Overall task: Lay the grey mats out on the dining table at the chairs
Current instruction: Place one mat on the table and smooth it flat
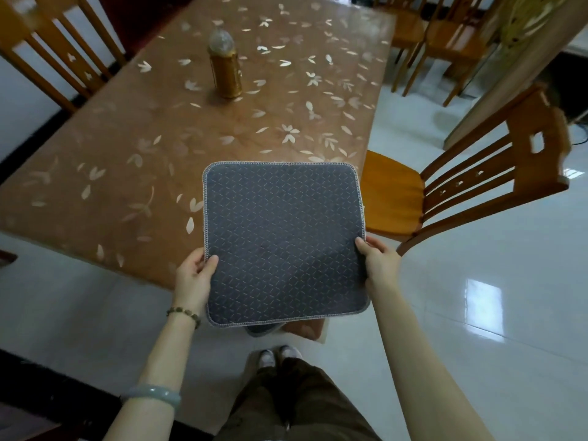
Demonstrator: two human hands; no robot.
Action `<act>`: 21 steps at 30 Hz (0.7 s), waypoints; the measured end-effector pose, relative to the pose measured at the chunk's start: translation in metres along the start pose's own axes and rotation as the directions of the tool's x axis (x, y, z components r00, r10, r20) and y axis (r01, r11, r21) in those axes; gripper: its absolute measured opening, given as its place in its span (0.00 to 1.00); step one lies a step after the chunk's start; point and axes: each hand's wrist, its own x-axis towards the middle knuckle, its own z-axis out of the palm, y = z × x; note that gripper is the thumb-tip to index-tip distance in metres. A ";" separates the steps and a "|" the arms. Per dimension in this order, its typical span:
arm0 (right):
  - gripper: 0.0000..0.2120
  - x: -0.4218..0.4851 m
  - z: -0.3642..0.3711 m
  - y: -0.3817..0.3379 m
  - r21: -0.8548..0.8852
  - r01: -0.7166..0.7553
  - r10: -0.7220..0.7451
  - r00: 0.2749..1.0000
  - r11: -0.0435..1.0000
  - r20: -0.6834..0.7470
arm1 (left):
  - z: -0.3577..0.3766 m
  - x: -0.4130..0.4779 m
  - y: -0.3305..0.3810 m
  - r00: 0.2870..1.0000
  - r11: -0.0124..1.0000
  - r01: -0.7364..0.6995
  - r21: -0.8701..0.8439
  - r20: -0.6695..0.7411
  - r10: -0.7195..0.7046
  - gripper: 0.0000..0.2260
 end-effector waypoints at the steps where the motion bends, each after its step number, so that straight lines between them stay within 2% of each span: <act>1: 0.04 -0.003 -0.004 -0.004 0.025 0.009 -0.008 1.000 1.000 -0.012 | 0.000 0.000 0.005 1.000 1.000 0.005 -0.030 0.009 -0.005 0.11; 6: 0.04 -0.013 -0.026 -0.023 0.098 0.025 -0.019 0.998 0.995 -0.054 | 0.016 -0.001 0.030 0.998 0.987 0.024 -0.161 0.060 -0.014 0.10; 10: 0.09 -0.013 -0.045 -0.041 0.123 0.043 -0.035 0.997 0.991 -0.067 | 0.035 0.000 0.051 0.996 0.976 -0.002 -0.216 0.088 0.022 0.10; 16: 0.09 0.010 -0.077 -0.066 0.139 0.083 -0.075 0.995 0.987 -0.061 | 0.076 0.001 0.064 0.996 0.976 -0.046 -0.211 0.061 0.060 0.12; 21: 0.09 0.053 -0.118 -0.091 0.140 0.082 -0.081 0.997 0.987 -0.014 | 0.138 -0.008 0.068 0.998 0.970 -0.058 -0.238 -0.022 0.054 0.13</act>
